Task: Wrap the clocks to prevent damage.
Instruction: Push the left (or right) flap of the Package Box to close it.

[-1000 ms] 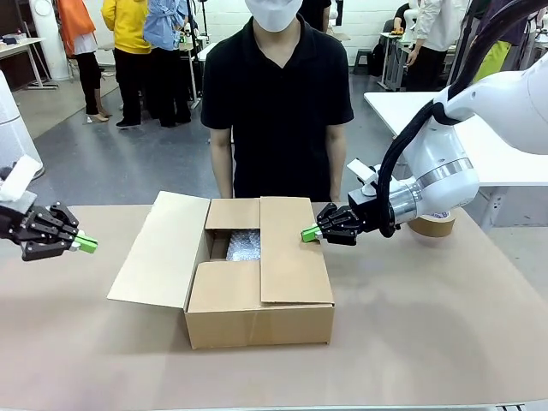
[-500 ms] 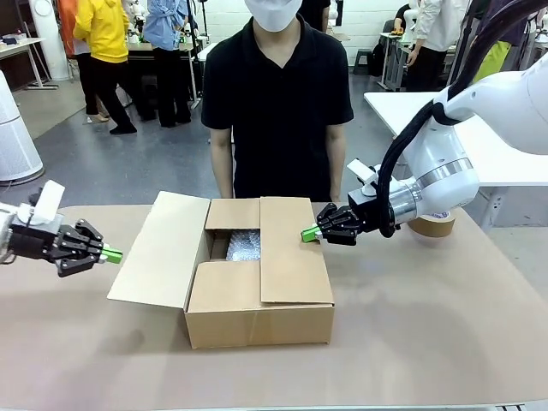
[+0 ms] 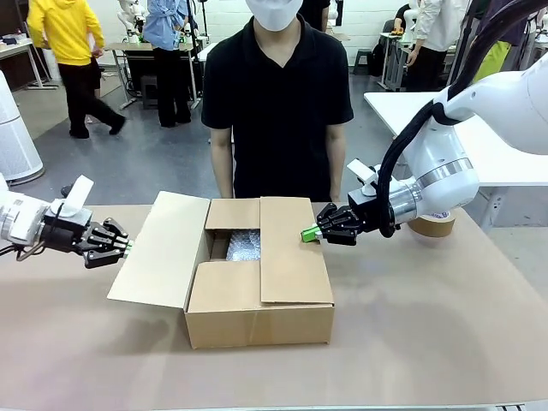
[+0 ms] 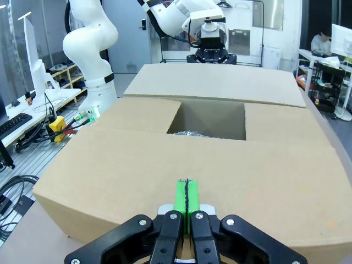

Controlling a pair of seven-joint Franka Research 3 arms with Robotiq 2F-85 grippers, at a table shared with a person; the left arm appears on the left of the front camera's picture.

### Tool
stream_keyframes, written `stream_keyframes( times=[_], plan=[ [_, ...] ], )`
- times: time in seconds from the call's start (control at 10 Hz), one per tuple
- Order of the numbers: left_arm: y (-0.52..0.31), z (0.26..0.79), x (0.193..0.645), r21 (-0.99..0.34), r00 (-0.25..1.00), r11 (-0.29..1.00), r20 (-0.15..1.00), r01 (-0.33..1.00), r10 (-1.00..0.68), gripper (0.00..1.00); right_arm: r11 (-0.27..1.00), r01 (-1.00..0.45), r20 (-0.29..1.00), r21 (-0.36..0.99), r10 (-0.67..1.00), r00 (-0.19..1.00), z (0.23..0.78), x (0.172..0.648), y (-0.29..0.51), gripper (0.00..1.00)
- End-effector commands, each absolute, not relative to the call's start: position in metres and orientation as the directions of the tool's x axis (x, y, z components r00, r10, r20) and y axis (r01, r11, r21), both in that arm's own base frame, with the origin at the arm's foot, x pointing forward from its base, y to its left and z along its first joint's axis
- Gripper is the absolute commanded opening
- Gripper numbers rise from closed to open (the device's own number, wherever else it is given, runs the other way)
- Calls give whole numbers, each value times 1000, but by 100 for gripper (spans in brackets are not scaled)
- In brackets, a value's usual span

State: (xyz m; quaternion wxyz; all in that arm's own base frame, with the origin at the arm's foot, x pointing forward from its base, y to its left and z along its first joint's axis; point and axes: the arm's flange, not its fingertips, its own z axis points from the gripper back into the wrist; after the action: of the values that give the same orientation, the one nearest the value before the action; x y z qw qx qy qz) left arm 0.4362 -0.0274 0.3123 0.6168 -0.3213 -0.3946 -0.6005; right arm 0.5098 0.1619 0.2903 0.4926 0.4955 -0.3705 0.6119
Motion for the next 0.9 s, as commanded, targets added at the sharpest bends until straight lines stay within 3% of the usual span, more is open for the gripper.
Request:
stream_keyframes(
  times=[0.0,0.3,0.8],
  plan=[
    [-39,309,444,46,-15,61,902,997,-431,0,-241,-970,970,36,241,-24,288,509,163,1],
    [-64,300,442,40,-27,29,936,999,-351,0,-241,-970,970,36,241,-24,288,509,163,1],
    [-91,298,438,142,-136,56,986,988,-96,0,-241,-970,970,36,241,-24,288,509,163,1]
  ],
)
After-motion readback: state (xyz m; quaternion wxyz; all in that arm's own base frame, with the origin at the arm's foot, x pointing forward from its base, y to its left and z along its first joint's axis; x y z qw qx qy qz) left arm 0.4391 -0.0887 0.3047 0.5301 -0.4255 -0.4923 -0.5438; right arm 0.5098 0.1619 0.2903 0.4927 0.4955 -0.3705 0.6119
